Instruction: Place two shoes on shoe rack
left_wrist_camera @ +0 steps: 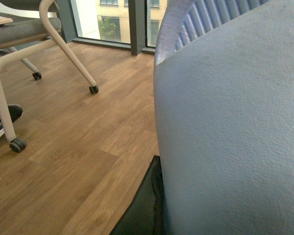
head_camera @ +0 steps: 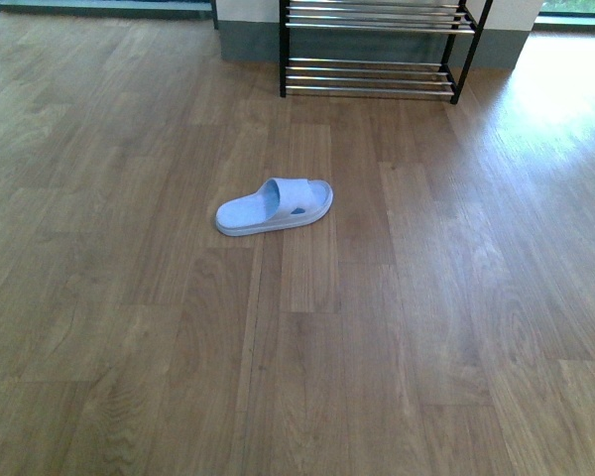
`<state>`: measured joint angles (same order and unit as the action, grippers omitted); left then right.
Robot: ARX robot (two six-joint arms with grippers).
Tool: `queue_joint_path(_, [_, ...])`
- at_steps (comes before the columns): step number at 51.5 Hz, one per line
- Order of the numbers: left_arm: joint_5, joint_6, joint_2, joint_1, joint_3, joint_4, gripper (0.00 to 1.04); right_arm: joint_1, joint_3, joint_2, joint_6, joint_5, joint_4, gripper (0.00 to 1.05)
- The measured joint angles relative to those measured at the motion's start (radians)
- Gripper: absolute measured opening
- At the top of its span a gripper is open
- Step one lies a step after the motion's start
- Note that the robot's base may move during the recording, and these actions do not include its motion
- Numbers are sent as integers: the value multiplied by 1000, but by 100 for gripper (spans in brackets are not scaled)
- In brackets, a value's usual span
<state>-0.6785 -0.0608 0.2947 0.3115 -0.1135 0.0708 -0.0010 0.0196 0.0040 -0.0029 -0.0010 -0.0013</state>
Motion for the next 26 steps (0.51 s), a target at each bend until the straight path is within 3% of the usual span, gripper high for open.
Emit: queue_joint_path(26, [2,2,0,0,0,0,2,0,0,-1,0,2,0,95])
